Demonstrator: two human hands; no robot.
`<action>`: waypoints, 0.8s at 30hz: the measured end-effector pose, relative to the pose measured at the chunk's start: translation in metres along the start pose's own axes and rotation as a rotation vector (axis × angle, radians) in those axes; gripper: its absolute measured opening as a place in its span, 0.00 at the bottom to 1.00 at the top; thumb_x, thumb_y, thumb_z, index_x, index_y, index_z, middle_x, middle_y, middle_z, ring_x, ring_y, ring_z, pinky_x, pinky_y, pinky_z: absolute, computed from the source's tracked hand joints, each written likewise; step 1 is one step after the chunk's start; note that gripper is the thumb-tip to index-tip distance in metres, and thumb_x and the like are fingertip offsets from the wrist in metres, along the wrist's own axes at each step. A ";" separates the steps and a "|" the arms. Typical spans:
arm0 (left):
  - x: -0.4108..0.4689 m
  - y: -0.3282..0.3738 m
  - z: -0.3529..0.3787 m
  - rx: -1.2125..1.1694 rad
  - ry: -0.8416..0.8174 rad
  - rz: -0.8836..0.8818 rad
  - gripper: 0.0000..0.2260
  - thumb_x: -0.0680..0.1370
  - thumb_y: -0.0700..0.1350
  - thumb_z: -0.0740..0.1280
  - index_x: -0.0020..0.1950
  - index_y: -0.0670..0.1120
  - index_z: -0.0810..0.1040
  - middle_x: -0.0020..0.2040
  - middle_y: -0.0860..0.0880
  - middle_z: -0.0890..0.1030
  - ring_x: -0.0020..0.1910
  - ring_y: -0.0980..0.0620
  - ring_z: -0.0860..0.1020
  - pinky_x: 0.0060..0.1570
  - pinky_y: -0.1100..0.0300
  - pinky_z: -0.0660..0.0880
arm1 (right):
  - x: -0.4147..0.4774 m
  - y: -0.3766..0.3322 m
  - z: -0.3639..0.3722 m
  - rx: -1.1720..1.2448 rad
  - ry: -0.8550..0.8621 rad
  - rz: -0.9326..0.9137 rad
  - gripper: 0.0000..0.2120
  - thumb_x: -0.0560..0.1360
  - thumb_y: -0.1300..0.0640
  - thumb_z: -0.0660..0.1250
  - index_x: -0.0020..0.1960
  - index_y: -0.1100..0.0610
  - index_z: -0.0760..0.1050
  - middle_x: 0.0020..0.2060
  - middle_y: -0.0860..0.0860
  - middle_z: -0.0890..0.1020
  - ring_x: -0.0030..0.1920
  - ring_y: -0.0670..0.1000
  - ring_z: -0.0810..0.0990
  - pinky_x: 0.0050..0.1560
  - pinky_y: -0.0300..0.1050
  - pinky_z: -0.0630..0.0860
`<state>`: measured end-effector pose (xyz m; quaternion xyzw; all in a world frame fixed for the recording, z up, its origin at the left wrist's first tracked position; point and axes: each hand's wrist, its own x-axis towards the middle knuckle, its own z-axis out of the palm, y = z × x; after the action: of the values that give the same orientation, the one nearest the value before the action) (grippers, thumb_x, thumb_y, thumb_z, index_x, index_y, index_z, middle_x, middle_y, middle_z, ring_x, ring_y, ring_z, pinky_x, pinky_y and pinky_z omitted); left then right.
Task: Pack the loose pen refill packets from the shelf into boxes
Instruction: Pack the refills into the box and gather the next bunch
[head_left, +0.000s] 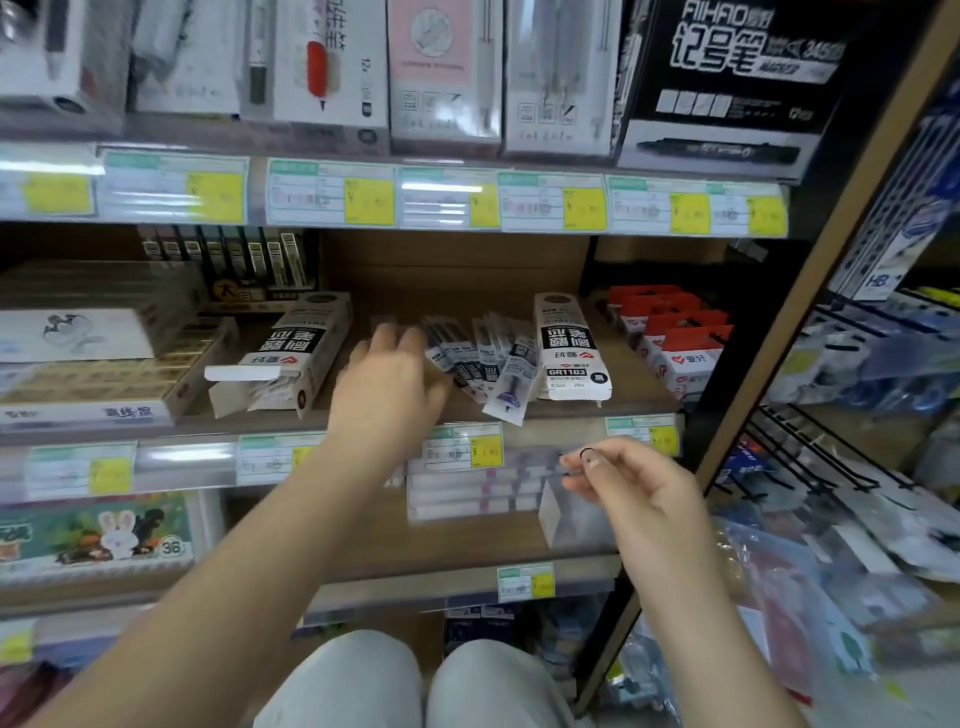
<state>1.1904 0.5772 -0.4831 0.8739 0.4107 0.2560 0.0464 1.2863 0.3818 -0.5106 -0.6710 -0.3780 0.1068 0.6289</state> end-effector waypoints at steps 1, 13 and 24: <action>0.017 0.005 0.007 0.014 -0.116 -0.094 0.22 0.77 0.56 0.61 0.63 0.42 0.68 0.62 0.40 0.70 0.59 0.36 0.71 0.53 0.46 0.71 | -0.001 0.000 -0.001 0.005 -0.001 0.003 0.11 0.75 0.62 0.64 0.38 0.51 0.80 0.37 0.44 0.84 0.39 0.41 0.82 0.42 0.31 0.75; 0.089 0.033 0.053 0.178 -0.471 -0.244 0.30 0.75 0.65 0.56 0.67 0.45 0.71 0.63 0.42 0.76 0.59 0.41 0.76 0.57 0.48 0.74 | -0.004 0.015 -0.016 0.054 0.011 0.069 0.10 0.75 0.54 0.60 0.41 0.47 0.80 0.38 0.44 0.84 0.39 0.43 0.82 0.41 0.33 0.77; 0.096 0.027 0.058 -0.070 -0.342 -0.294 0.23 0.74 0.57 0.65 0.61 0.42 0.73 0.60 0.42 0.77 0.61 0.39 0.73 0.62 0.47 0.69 | -0.003 0.028 -0.021 0.073 0.042 0.114 0.13 0.78 0.57 0.60 0.39 0.51 0.80 0.38 0.47 0.85 0.38 0.45 0.83 0.45 0.46 0.77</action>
<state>1.2883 0.6377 -0.4856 0.8331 0.5107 0.1088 0.1824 1.3080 0.3658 -0.5333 -0.6704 -0.3215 0.1420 0.6535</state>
